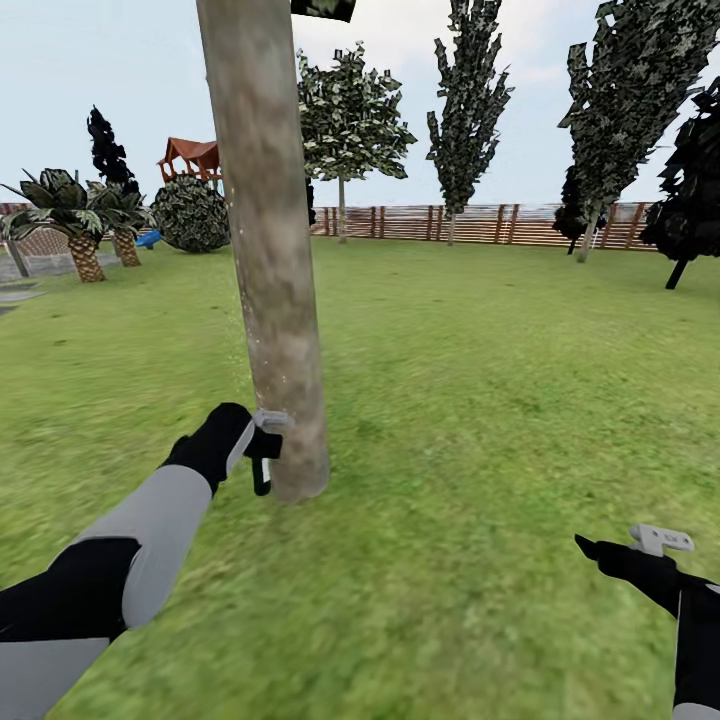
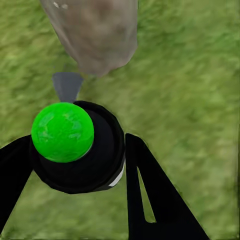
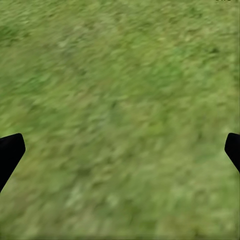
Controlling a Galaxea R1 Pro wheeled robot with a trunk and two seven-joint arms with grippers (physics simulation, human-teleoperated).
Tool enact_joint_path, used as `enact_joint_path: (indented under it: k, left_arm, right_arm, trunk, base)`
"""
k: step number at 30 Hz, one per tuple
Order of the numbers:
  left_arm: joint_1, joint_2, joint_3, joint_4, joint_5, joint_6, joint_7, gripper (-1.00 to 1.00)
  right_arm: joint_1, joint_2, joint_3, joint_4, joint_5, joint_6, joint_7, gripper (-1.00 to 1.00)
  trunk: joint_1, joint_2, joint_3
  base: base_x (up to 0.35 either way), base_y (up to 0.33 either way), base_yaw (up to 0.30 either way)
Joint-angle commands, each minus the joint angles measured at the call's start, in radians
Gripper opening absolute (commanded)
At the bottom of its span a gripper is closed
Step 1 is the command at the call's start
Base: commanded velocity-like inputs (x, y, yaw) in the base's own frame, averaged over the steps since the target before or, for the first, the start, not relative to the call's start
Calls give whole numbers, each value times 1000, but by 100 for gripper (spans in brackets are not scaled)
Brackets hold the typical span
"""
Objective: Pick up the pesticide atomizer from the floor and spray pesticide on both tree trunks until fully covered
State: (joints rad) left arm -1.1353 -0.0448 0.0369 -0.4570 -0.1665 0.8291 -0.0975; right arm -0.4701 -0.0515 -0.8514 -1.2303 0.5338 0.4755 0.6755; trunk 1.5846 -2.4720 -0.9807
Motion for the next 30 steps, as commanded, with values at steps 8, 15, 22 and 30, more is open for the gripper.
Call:
enact_joint_path:
  k: [8,15,22,30]
  left_arm:
    - [-56,0,0,-98,-1,147,-1,-100]
    - [-131,0,0,-101,1,153,-1,-100]
    - [-220,0,0,-96,2,162,-1,-100]
    - [-301,0,0,-85,2,166,-1,-100]
  right_arm:
    - [0,-1,-1,0,0,0,1,100]
    - [0,-2,-1,0,0,0,1,100]
    - [0,-2,-1,0,-1,0,1,100]
    - [0,-2,-1,0,-1,0,1,100]
  trunk:
    - [0,0,0]
    - [0,0,0]
    - [0,0,0]
    - [0,0,0]
  base:
    - [0,0,0]
    - [0,0,0]
    - [0,0,0]
    - [0,0,0]
